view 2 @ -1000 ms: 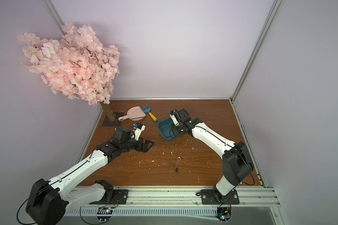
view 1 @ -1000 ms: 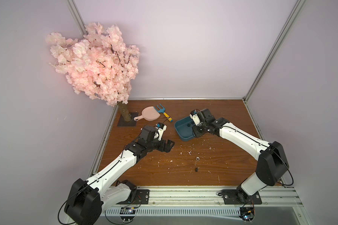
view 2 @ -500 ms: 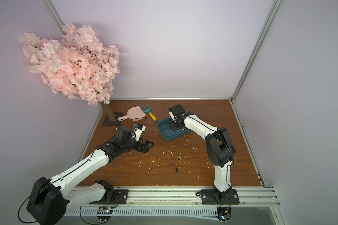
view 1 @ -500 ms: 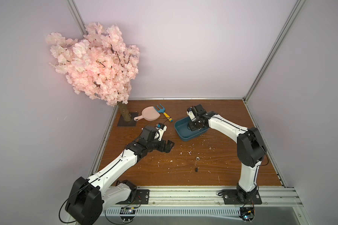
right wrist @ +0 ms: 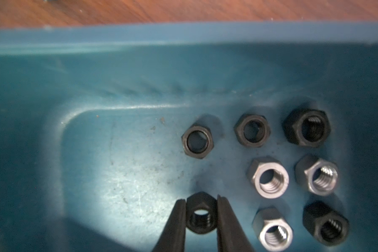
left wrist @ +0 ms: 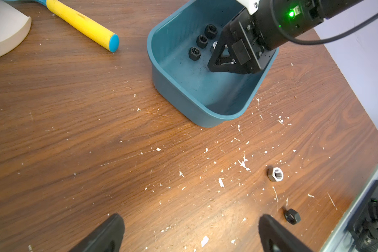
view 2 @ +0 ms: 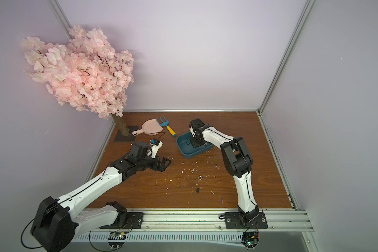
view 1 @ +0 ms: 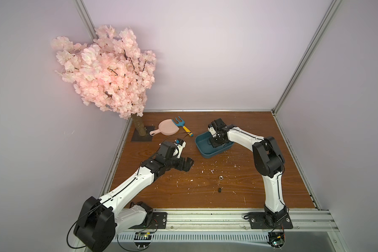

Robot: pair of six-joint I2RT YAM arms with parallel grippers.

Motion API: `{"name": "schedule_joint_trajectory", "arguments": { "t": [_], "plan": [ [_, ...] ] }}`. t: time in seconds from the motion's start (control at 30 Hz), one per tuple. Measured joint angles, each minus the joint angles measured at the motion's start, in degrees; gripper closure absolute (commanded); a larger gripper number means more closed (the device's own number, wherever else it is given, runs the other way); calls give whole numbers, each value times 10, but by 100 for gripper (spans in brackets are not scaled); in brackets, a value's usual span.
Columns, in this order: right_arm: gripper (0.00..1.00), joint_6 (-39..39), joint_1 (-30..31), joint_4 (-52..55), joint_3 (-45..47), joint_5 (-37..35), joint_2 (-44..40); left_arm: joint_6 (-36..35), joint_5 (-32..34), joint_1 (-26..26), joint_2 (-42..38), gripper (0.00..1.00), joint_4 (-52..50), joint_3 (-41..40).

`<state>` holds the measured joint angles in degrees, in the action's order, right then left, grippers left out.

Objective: Put the nuts on the desktop into the storage box
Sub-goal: Place the nut in the storage box.

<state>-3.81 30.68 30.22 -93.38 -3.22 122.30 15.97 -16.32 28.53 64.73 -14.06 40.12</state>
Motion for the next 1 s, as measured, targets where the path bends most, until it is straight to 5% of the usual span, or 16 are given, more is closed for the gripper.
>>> {"name": "schedule_joint_trajectory", "arguments": {
  "t": [0.23, 0.5, 0.77, 0.87, 0.9, 0.93, 1.0],
  "plan": [
    [59, 5, -1, 0, -2, -1, 6, -2, 1, 0, 1, 1, 0, 0],
    [57, 15, -2, -12, 4, 8, -5, 0, -1, 2, 1, 1, 0, 1],
    [53, 14, -4, -95, 143, 37, -185, 2, 0, 78, -8, 1, 13, 15],
    [38, 10, -4, -142, 214, 49, -273, 4, 4, 108, -7, 1, 23, 24],
    [11, 8, -4, -159, 245, 54, -309, 5, 11, 120, -6, 1, 25, 28],
    [1, 6, -4, -173, 274, 61, -340, 5, 18, 132, -2, 1, 27, 32],
    [1, 3, -4, -189, 322, 72, -389, 6, 32, 163, 9, 1, 28, 39]
  ]
}}
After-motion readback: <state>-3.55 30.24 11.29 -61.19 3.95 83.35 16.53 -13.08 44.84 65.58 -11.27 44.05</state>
